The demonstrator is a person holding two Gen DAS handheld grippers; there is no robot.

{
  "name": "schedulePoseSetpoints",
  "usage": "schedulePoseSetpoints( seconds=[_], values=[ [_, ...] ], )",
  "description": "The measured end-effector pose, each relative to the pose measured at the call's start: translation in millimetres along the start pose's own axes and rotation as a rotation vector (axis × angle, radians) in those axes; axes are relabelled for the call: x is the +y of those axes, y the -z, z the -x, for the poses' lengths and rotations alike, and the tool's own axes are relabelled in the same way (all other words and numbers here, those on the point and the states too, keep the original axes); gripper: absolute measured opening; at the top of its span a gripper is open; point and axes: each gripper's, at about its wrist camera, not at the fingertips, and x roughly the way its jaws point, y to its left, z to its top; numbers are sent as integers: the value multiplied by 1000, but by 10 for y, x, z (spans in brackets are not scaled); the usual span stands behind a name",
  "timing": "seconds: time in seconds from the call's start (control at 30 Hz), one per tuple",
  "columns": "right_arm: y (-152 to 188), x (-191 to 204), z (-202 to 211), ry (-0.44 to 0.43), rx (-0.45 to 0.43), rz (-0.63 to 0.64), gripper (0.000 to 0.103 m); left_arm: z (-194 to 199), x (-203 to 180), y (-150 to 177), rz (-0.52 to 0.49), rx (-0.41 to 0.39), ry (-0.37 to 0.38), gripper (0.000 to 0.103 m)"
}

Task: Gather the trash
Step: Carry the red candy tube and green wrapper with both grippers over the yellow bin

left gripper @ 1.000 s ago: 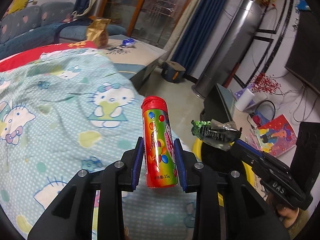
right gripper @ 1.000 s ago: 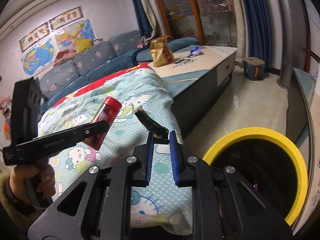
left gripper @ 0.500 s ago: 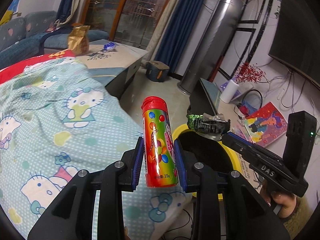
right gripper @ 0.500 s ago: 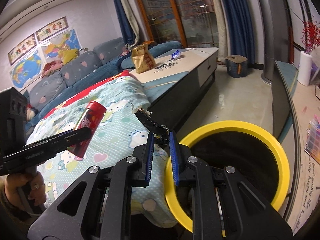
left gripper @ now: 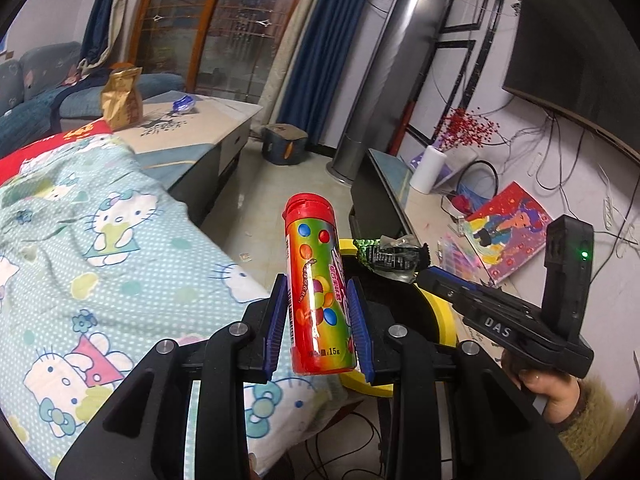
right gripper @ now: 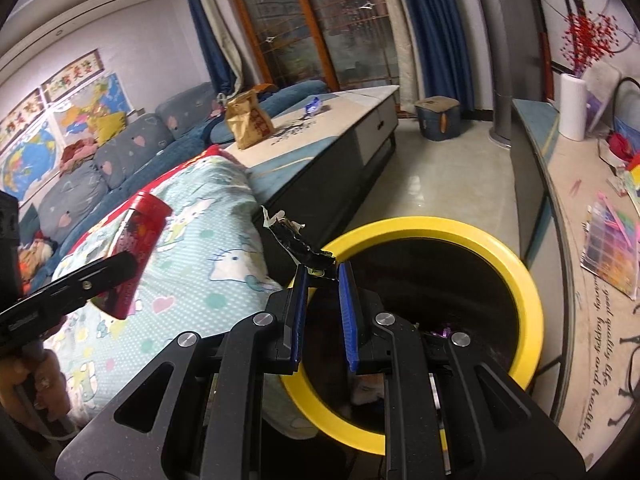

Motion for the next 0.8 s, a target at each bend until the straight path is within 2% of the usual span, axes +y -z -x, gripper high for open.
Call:
schedulePoseSetpoints(
  seconds=[0.5,0.8],
  values=[
    [53,-469,60,87,1,-100,11,-149,-360,94,-96,31,51,29],
    [124,-727,44,126,31,-174,12,-319,-545,155,-148,63,75,29]
  ],
)
